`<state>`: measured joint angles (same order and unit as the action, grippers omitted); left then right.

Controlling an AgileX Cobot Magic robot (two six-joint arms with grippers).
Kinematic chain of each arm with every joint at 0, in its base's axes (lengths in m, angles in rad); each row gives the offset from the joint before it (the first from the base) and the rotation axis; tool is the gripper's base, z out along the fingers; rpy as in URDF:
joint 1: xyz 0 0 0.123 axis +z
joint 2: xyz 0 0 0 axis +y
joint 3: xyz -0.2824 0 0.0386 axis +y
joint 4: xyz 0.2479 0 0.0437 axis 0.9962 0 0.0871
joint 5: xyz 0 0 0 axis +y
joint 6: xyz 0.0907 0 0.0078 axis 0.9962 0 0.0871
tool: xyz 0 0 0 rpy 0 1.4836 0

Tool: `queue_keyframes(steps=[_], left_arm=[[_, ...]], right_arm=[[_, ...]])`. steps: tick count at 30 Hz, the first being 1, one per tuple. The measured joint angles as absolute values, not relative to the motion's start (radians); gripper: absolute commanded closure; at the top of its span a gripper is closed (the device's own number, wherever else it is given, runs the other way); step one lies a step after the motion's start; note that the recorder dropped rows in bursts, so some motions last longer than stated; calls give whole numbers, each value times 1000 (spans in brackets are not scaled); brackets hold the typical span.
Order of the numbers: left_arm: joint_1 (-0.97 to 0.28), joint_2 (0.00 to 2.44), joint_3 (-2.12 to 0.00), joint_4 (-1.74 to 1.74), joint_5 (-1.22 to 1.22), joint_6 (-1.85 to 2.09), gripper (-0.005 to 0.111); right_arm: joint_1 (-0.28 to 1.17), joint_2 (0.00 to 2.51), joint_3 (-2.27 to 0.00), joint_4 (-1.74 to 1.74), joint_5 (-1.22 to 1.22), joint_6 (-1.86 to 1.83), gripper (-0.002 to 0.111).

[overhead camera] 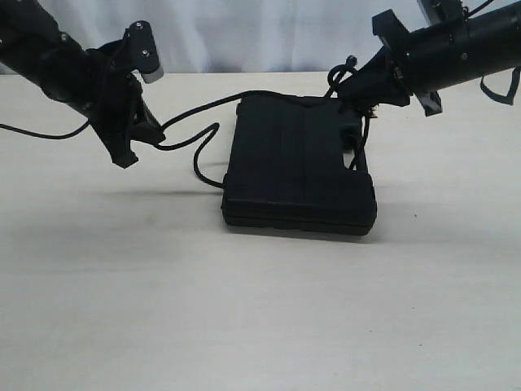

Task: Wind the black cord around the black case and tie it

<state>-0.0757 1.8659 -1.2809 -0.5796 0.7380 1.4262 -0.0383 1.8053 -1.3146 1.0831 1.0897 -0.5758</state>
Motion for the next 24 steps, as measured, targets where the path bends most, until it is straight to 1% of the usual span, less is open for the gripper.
queue_keyframes(steps=[6, 10, 13, 15, 19, 24], left_arm=[[-89, 1866, -1281, -586, 727, 1392, 107], [-150, 1866, -1281, -602, 727, 1390, 107], [-225, 1866, -1281, -629, 703, 1354, 107], [-245, 1866, -1281, -673, 689, 1343, 107], [-228, 1866, -1281, -706, 690, 1338, 107], [-118, 1853, -1281, -681, 705, 1336, 107]], right_arm=[[-38, 1805, -1315, 1083, 1098, -617, 104], [-38, 1805, -1315, 1083, 1098, -624, 104], [-38, 1805, -1315, 1083, 1098, -628, 104], [-38, 1805, -1315, 1060, 1096, -628, 104], [-38, 1805, -1315, 959, 1047, -599, 104], [-38, 1805, -1315, 861, 979, -551, 104]])
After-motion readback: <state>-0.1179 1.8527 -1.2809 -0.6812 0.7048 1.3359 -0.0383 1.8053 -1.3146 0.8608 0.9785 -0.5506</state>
